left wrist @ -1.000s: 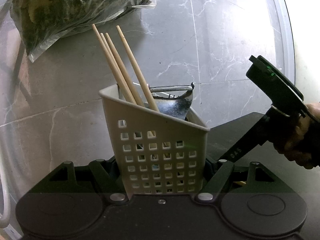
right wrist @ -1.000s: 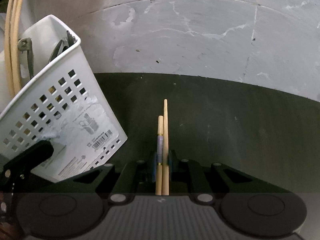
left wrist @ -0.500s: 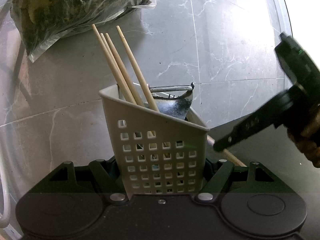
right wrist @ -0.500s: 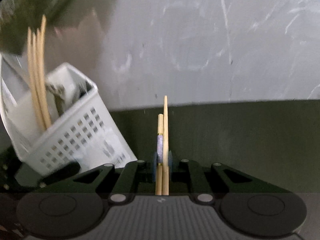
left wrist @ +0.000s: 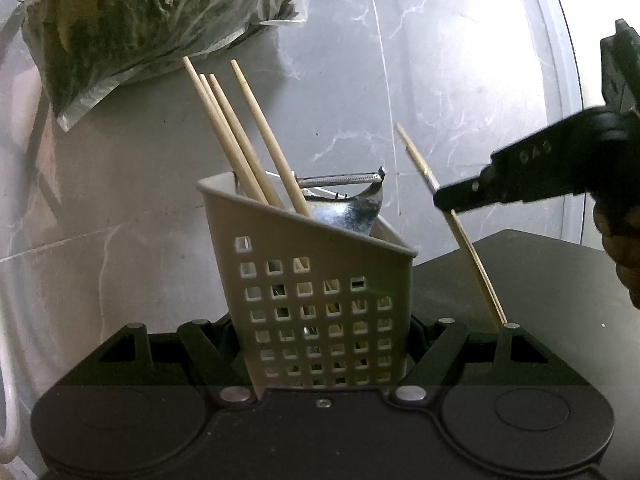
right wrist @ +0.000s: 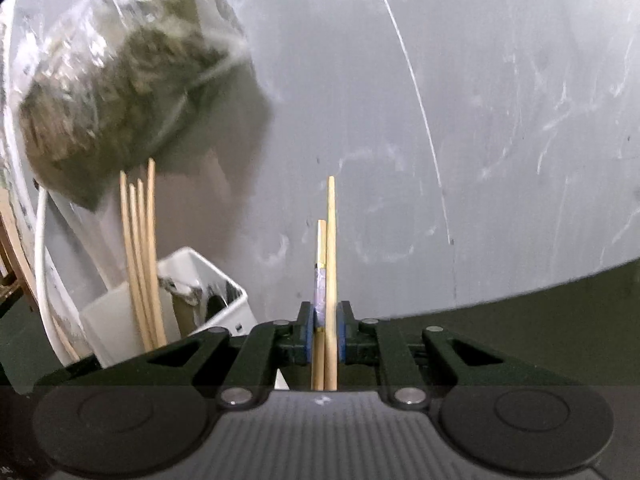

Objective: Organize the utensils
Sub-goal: 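Lift the chopsticks with the right gripper and lower them into the caddy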

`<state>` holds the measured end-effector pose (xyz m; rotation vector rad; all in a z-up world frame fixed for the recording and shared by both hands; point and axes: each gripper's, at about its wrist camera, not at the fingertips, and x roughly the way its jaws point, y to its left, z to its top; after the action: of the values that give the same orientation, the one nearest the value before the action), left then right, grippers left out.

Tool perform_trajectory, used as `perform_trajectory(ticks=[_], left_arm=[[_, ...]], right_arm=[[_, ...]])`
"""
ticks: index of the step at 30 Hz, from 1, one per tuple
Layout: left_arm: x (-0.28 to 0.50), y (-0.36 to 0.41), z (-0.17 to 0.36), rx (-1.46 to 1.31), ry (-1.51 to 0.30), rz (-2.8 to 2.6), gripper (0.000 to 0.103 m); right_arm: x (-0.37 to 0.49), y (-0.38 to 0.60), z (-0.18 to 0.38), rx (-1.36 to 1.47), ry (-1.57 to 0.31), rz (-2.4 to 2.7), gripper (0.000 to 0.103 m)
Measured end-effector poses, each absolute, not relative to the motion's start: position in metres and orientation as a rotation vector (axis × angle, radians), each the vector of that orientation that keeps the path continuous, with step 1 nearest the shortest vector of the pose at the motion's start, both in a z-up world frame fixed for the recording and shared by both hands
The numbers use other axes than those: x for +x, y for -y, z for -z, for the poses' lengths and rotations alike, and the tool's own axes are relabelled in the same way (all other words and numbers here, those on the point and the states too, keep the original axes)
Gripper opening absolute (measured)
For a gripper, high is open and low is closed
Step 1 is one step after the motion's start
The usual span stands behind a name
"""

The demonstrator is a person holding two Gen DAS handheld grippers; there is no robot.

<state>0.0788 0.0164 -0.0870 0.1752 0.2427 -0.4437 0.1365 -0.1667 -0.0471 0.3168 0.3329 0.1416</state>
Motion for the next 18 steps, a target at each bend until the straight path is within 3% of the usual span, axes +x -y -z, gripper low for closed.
perform_trajectory(ticks=[7,18], left_arm=[[0.075,-0.016,0.091,0.171,-0.229,0.438,0.078],[0.078,-0.012,0.087,0.152,-0.255,0.419,0.077]], right_arm=[[0.119,0.168,0.014,0.27,-0.197,-0.135,0.013],[0.105,0.145,-0.1,0.161,0.057,-0.29,0.013]])
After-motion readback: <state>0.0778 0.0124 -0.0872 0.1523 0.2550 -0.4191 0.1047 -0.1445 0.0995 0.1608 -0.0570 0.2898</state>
